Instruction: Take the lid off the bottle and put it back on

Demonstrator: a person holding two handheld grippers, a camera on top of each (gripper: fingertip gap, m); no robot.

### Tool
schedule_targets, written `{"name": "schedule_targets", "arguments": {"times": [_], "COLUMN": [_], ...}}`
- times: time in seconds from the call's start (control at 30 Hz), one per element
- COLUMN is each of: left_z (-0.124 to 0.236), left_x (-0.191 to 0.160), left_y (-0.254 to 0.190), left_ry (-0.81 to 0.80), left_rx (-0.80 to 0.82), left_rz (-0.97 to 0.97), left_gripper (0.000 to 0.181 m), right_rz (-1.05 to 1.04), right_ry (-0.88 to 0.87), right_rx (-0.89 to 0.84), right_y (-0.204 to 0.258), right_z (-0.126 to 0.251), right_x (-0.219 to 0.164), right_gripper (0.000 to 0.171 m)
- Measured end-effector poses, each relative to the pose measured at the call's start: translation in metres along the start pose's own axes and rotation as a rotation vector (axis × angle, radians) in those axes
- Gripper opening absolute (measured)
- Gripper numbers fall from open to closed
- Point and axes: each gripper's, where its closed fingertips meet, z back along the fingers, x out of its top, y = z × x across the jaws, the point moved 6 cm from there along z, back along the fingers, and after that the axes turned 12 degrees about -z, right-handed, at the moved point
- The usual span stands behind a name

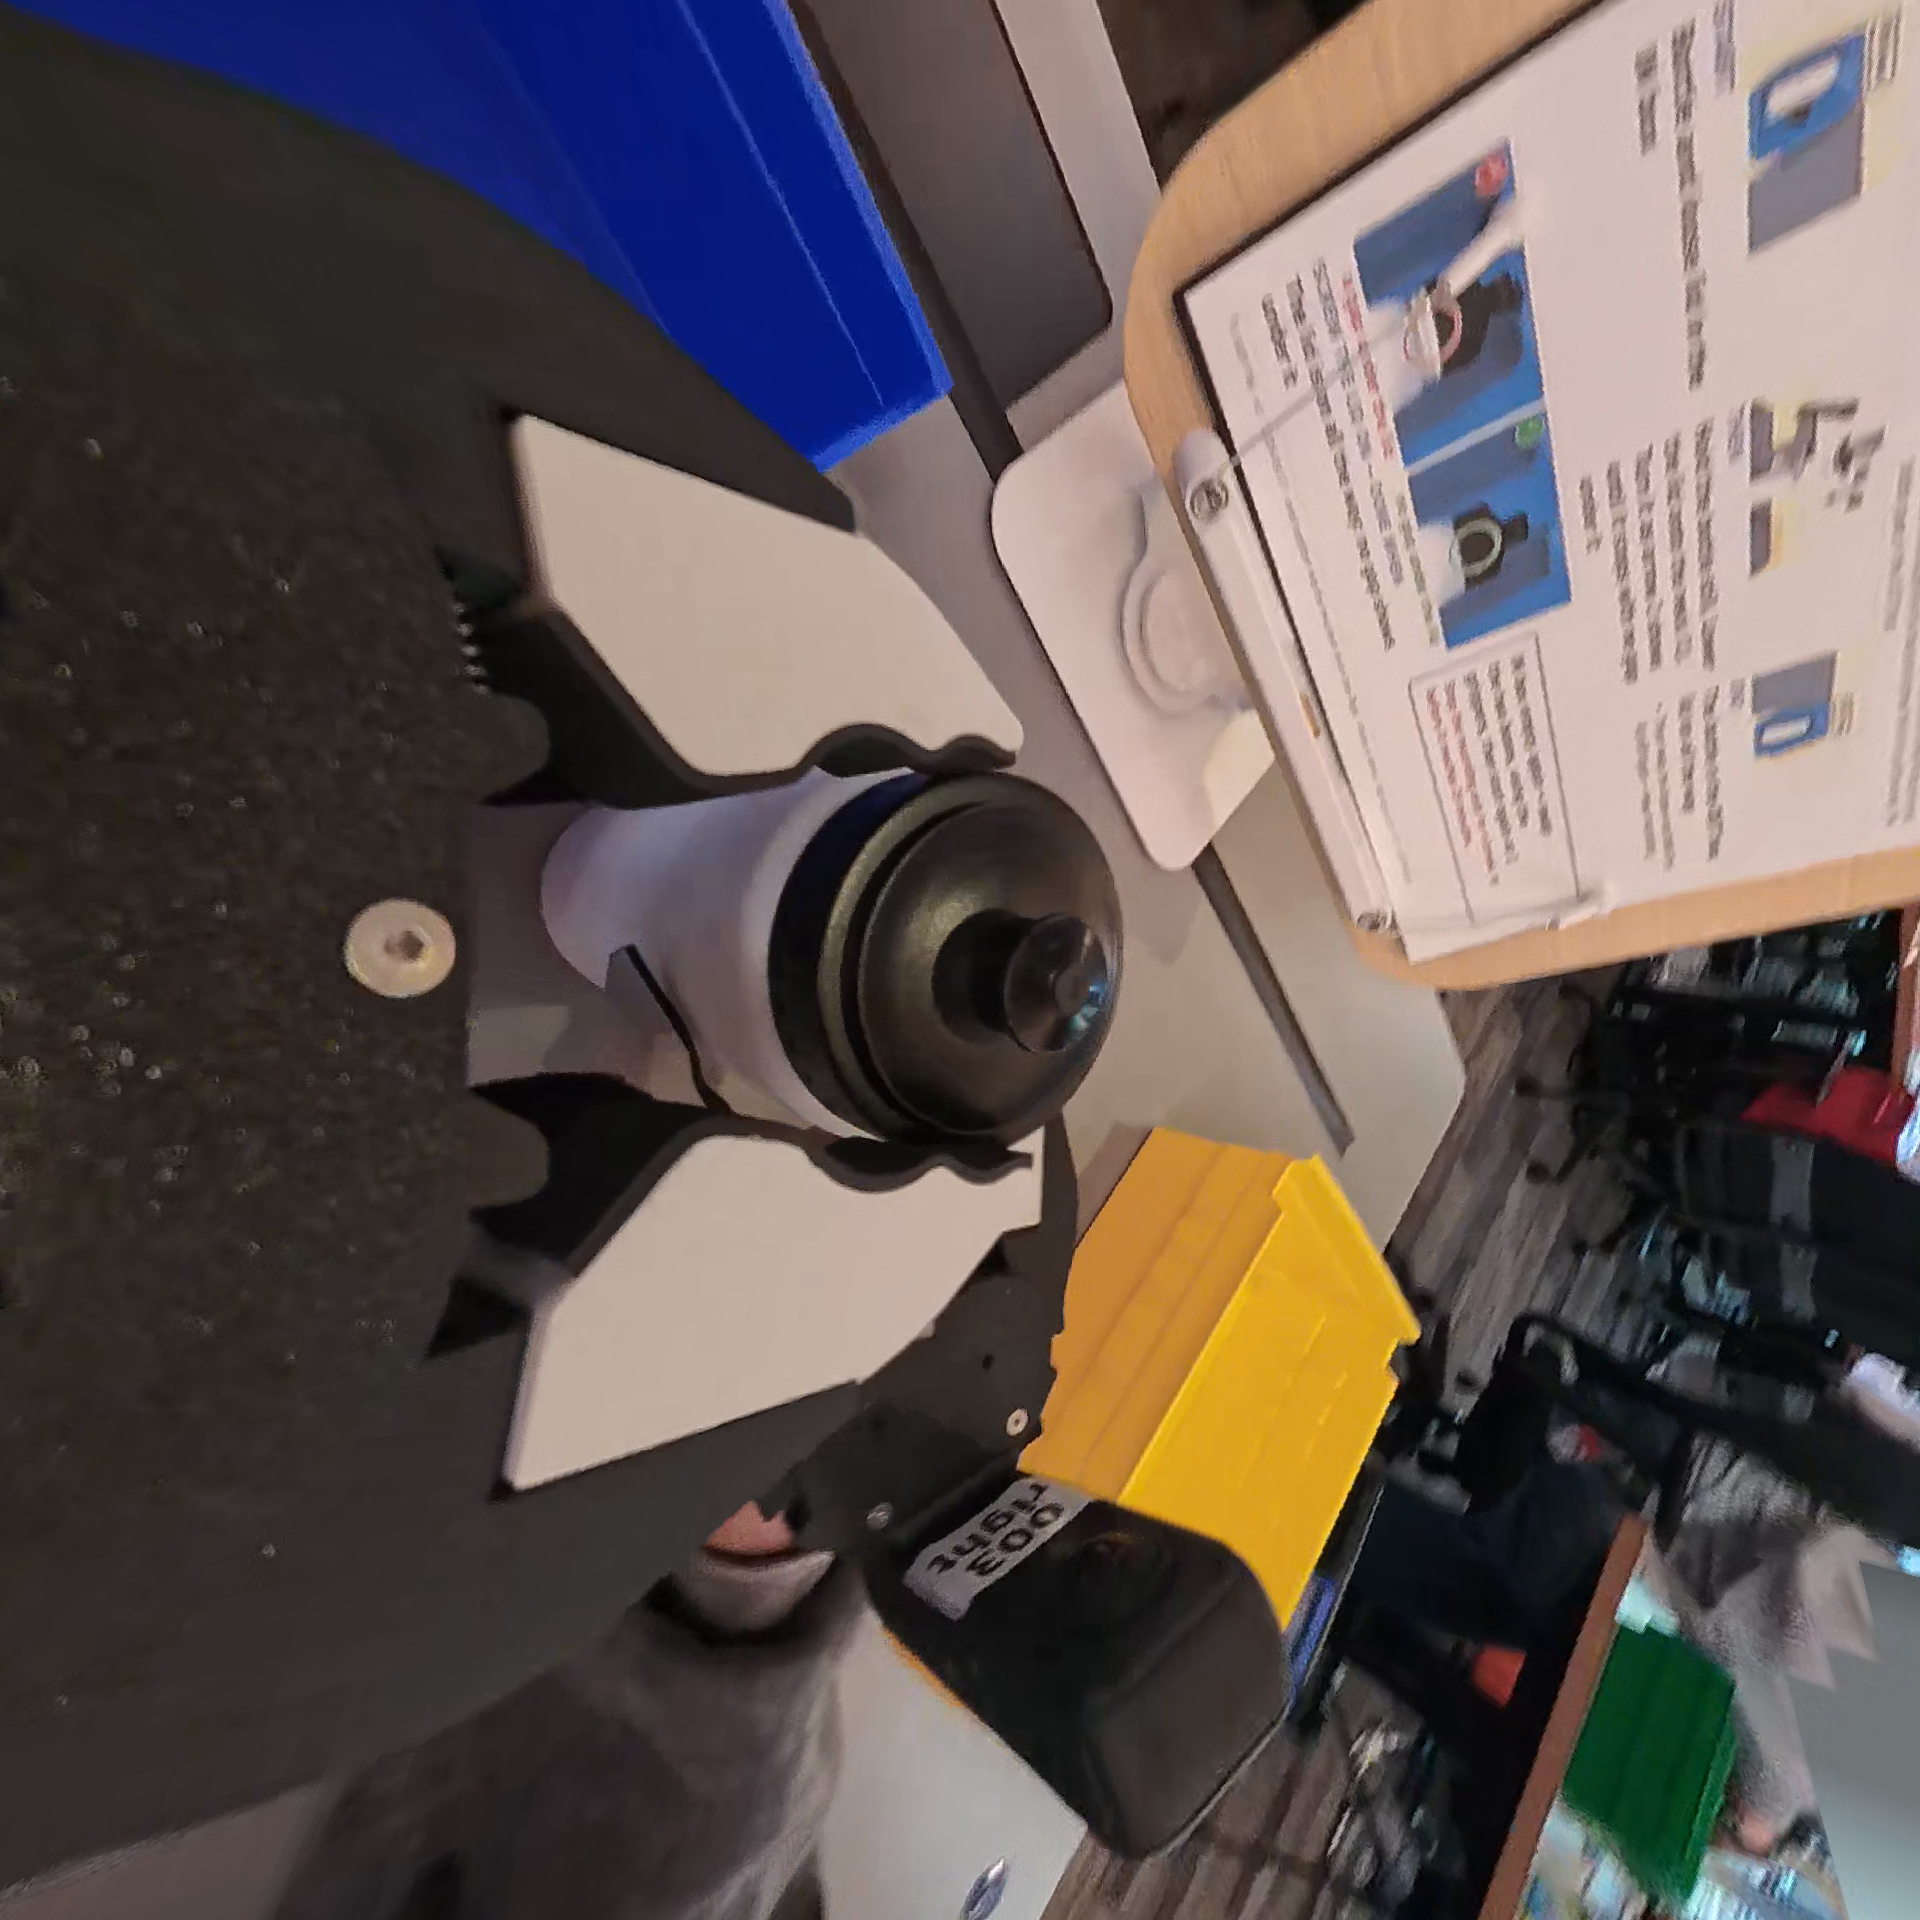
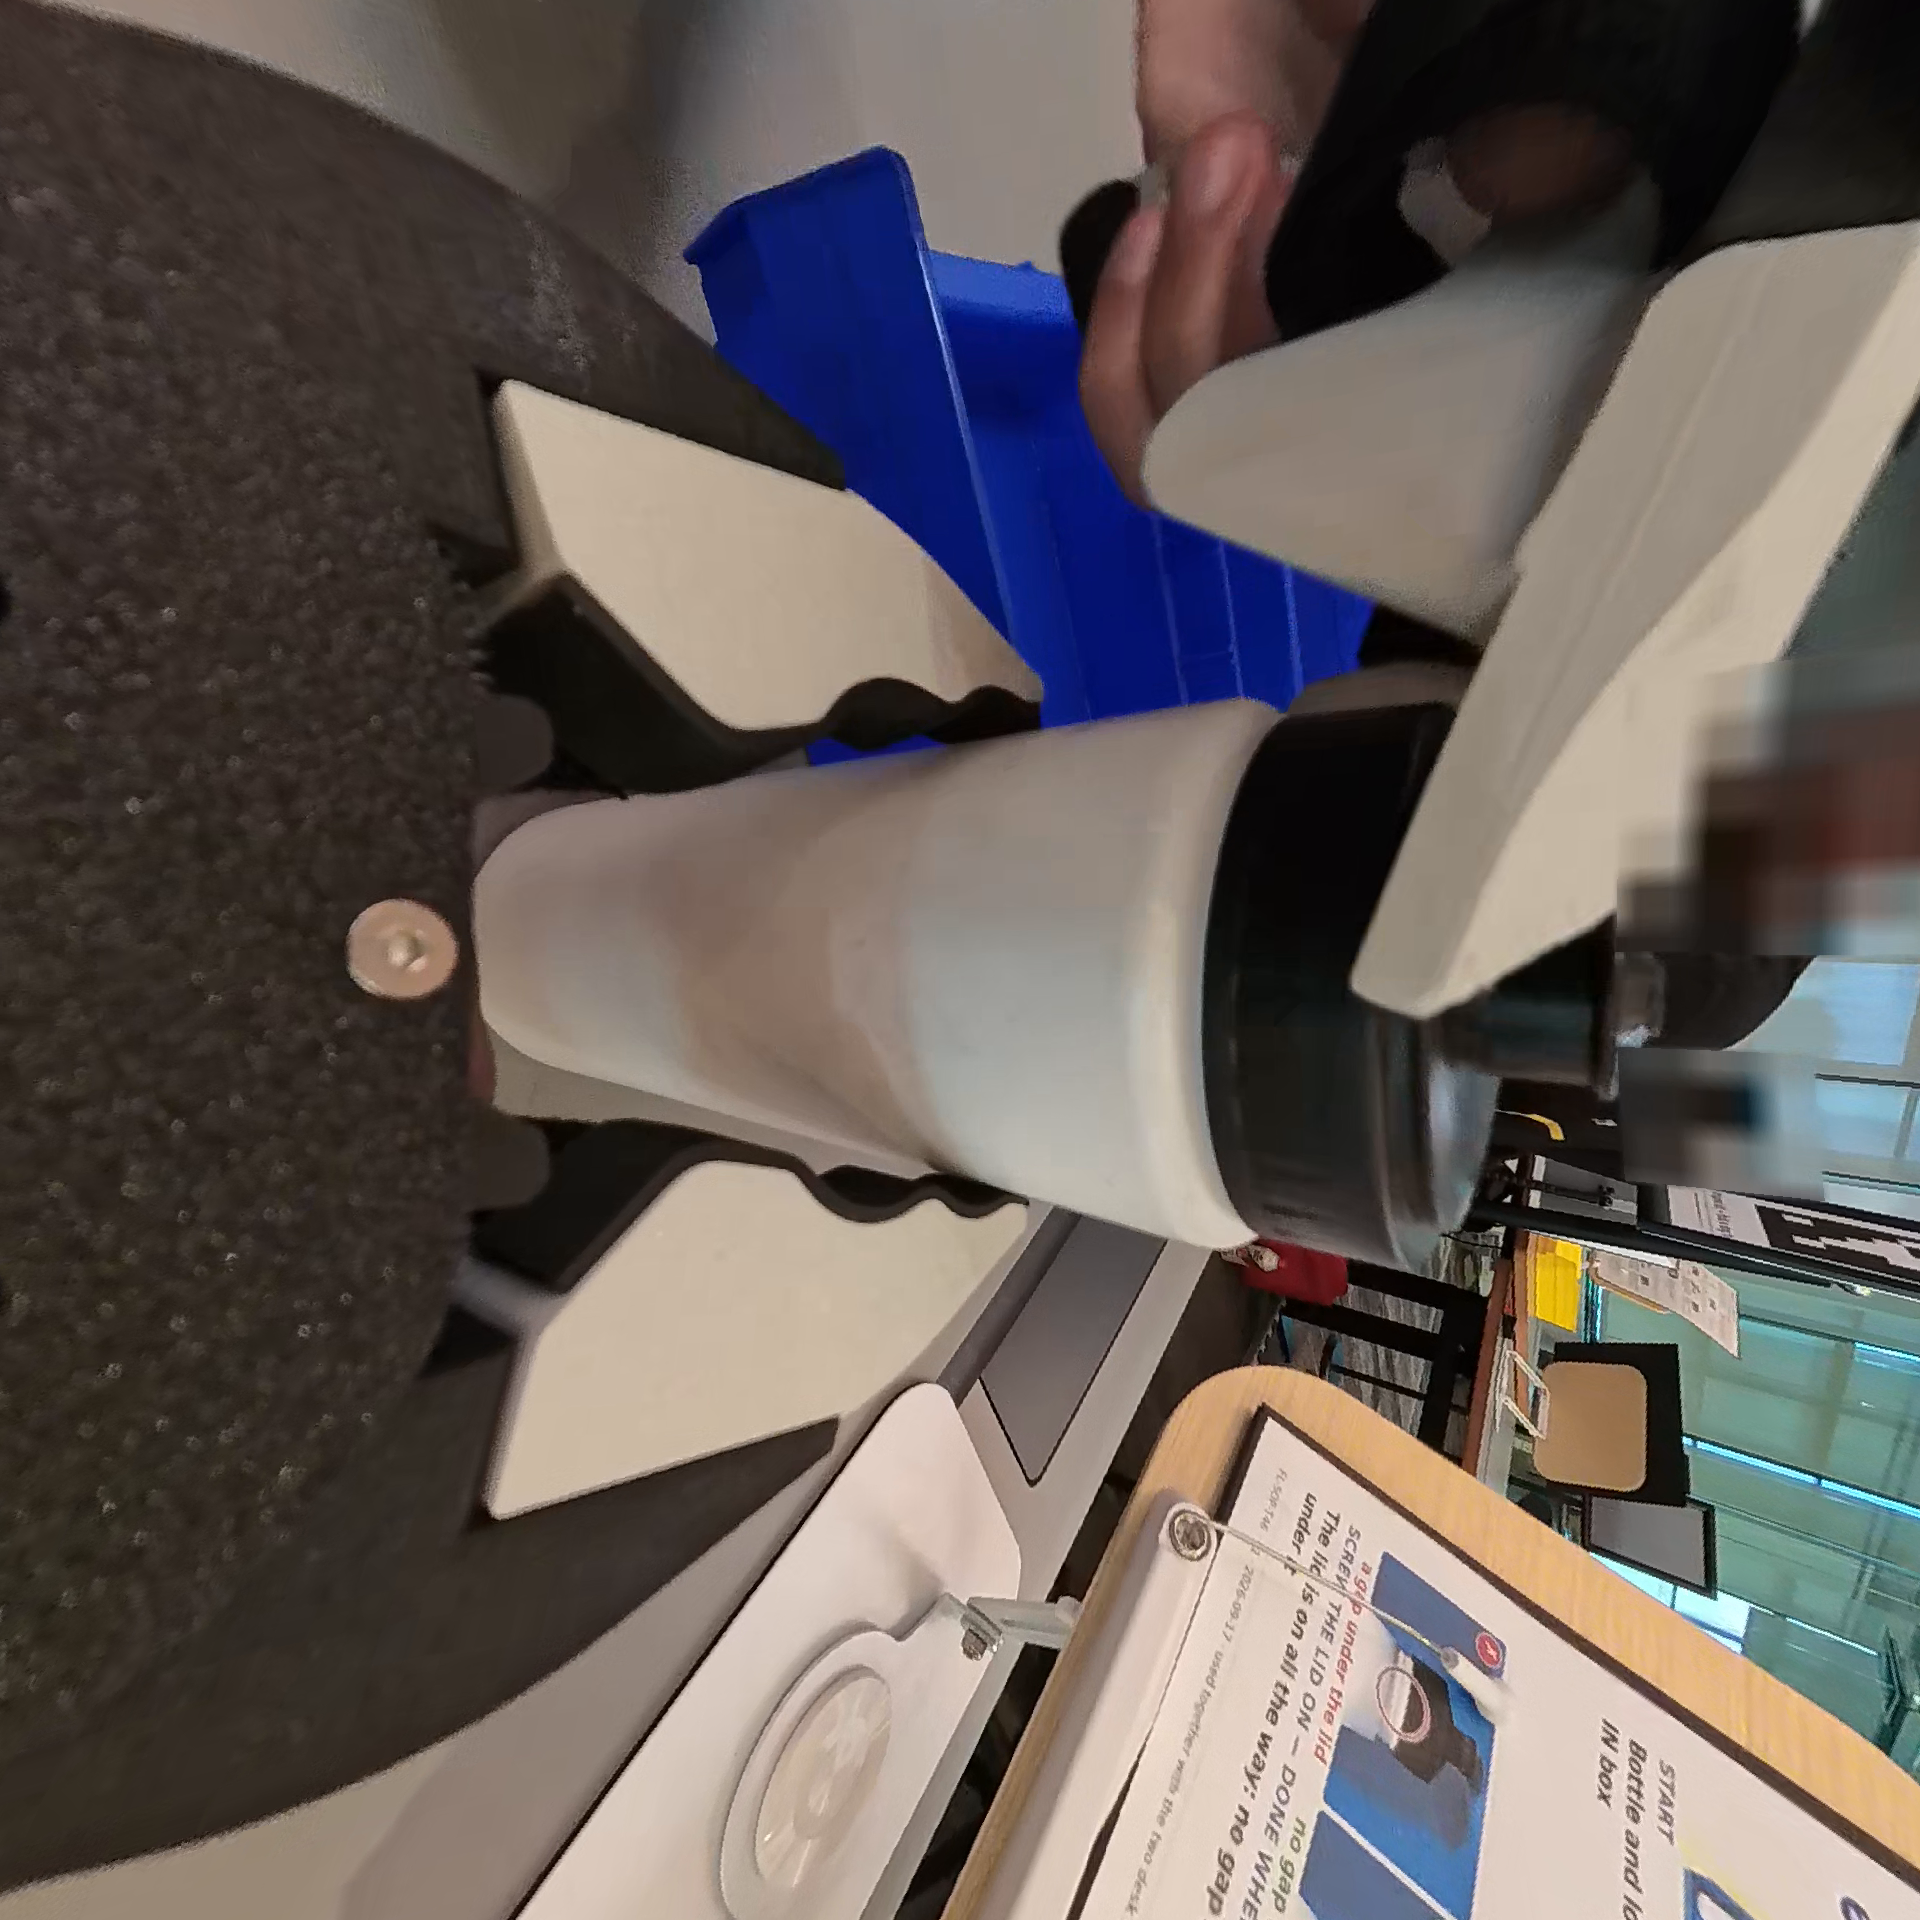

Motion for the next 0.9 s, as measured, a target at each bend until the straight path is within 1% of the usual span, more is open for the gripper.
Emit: {"name": "schedule_targets", "arguments": {"times": [0.3,0.43,0.6,0.77,0.9], "left_z": [-0.004,-0.008,-0.009,-0.012,-0.012], "left_x": [0.004,0.007,0.007,0.009,0.007], "left_y": [0.016,0.022,0.031,0.031,0.033], "left_ry": [0.066,0.101,0.082,0.066,0.046], "left_rx": [-0.361,-0.479,-0.621,-0.657,-0.650], "left_rz": [-0.150,-0.205,-0.215,-0.240,-0.225], "left_gripper": [0.068,0.068,0.064,0.064,0.064], "right_rz": [0.010,0.013,0.013,0.031,0.018], "right_ry": [0.021,0.021,0.021,0.010,0.031], "right_rx": [0.003,-0.002,0.014,-0.068,-0.033], "right_y": [-0.001,-0.003,-0.005,-0.004,-0.006], "right_z": [0.001,0.001,0.002,0.001,0.000], "right_x": [0.000,0.000,0.000,0.001,0.002], "right_gripper": [0.079,0.079,0.078,0.078,0.078]}}
